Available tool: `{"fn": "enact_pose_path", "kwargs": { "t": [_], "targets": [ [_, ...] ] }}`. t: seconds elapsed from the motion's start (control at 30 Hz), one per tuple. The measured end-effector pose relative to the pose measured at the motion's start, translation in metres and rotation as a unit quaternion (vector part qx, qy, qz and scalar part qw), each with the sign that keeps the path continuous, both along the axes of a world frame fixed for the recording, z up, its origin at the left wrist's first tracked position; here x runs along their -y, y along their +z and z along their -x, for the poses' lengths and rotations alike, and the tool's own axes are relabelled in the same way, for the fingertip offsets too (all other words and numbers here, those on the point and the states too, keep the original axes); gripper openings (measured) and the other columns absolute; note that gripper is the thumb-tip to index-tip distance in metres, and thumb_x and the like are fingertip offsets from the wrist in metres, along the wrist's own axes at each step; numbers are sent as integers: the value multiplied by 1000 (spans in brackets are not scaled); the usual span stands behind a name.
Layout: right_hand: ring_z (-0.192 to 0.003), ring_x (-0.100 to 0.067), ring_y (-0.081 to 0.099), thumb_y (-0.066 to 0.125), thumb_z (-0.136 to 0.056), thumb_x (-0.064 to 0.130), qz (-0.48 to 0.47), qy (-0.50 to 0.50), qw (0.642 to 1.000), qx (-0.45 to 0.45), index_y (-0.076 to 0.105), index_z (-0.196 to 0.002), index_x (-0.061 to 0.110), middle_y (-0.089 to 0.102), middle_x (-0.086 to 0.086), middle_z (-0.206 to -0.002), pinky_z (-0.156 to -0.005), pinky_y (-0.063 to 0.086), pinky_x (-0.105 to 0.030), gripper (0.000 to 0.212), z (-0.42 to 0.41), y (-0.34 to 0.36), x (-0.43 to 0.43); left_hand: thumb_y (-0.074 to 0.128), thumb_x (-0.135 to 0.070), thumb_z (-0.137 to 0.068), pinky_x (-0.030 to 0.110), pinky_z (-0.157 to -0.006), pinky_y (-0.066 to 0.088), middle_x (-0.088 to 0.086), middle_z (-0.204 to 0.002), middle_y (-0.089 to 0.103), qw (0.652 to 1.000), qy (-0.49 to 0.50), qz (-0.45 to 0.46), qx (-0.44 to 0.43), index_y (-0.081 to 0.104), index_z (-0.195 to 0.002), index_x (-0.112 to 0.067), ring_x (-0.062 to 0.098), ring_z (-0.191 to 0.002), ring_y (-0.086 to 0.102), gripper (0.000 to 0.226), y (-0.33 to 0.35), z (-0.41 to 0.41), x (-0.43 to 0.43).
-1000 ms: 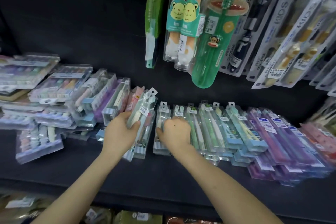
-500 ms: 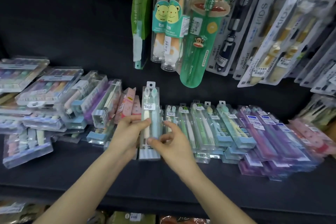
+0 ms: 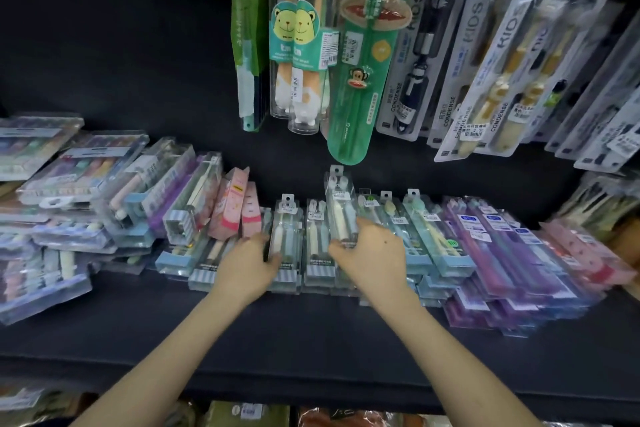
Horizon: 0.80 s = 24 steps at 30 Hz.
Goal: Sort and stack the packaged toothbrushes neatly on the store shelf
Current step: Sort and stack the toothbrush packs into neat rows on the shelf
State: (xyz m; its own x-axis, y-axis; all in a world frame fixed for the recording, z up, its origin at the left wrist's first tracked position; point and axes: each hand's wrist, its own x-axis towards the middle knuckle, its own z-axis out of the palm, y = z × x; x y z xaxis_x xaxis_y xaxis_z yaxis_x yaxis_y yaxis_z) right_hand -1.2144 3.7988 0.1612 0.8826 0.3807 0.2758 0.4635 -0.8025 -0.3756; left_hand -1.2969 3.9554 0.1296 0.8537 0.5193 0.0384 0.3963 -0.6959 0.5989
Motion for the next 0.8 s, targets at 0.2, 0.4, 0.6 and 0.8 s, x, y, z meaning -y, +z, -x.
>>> {"fn": "enact_pose_path", "kwargs": {
  "t": [0.2,0.4,0.6,0.8],
  "targets": [
    [-73,-18,61,59,-82,40,-5,17,999,-43,64,-103,8,69,-2,-78,-60,45,-26,38,-4,-6,-19,59,-16,-91,28,-71,41,11,-99,63,996,-30,84,21,55,-112,-6,29,-98,58,24,-20,-12,1],
    [-59,-18,49,54,-85,44,38,2,999,24,42,-72,14,49,4,-61,-46,27,-24,34,-6,-15,-36,60,-19,-92,33,-102,41,11,-139,51,993,-45,102,27,40,-142,-6,25,-126,50,55,-25,-21,-3],
    [-101,-26,53,37,-91,64,187,14,977,107,65,-100,16,64,-6,-96,-72,39,-32,56,-3,-20,-34,61,-7,-87,36,-86,47,14,-113,64,989,12,-61,133,61,-121,-4,32,-103,60,35,-13,1,-18],
    [-93,-24,61,51,-96,37,-59,118,991,-10,64,-118,13,70,-7,-96,-74,42,-28,36,12,-9,-78,71,9,-69,43,-62,49,19,-84,62,941,69,-241,226,70,-85,4,39,-74,59,17,12,22,-44]
  ]
}}
